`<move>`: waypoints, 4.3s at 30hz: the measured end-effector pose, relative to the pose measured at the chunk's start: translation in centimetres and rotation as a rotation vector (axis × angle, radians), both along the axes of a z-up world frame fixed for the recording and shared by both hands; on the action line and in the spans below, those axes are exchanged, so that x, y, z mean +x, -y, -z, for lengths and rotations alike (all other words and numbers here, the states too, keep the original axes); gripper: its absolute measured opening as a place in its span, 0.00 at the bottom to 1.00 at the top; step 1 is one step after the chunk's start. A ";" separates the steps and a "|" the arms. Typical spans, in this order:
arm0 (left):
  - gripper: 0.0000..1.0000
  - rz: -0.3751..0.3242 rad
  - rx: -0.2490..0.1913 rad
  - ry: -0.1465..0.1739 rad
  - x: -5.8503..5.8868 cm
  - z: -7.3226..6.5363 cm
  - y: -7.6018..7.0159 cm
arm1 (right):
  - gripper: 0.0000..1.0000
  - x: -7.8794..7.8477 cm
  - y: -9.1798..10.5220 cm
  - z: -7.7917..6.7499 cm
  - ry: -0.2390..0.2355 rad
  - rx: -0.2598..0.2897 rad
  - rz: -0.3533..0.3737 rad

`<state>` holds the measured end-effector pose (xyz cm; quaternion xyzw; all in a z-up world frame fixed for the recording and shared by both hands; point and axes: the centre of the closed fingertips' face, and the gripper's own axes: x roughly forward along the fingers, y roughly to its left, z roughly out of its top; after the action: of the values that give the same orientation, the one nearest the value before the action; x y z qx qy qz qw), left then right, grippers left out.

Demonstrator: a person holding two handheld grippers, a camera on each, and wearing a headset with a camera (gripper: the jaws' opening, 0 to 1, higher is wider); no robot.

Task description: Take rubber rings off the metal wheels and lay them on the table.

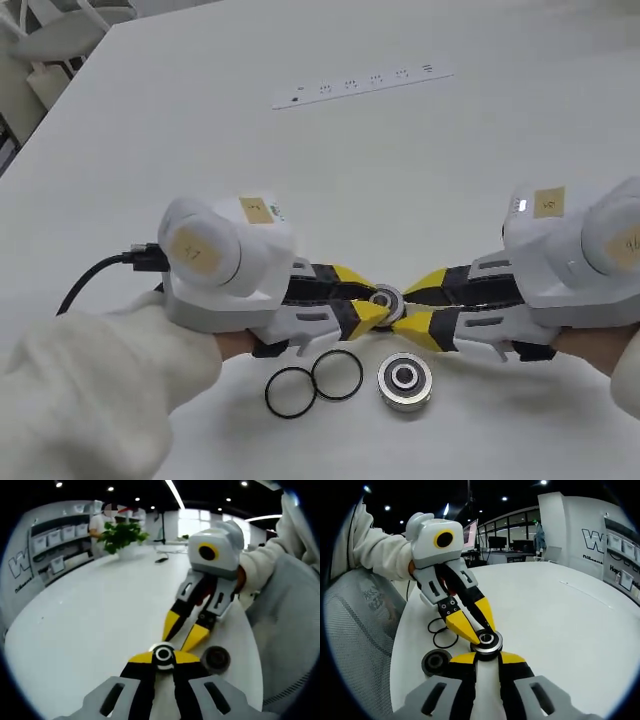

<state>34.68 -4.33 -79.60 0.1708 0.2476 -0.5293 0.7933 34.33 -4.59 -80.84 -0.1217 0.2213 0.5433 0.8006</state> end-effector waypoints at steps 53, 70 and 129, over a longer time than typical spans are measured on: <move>0.13 -0.001 0.001 0.025 -0.2 0.2 0.0 | 0.00 0.4 -0.6 -4.1 -0.431 0.423 0.237; 0.13 -0.004 -0.008 0.023 -0.2 0.1 0.0 | 0.11 0.5 1.2 -0.7 -0.216 0.102 0.151; 0.12 -0.015 -0.026 0.021 -0.2 0.1 -0.1 | 0.00 1.1 0.7 -1.2 -0.288 0.186 0.220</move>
<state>34.45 -4.23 -79.71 0.1643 0.2335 -0.5246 0.8021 35.42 -5.26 -79.63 0.0565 0.2941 0.4826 0.8231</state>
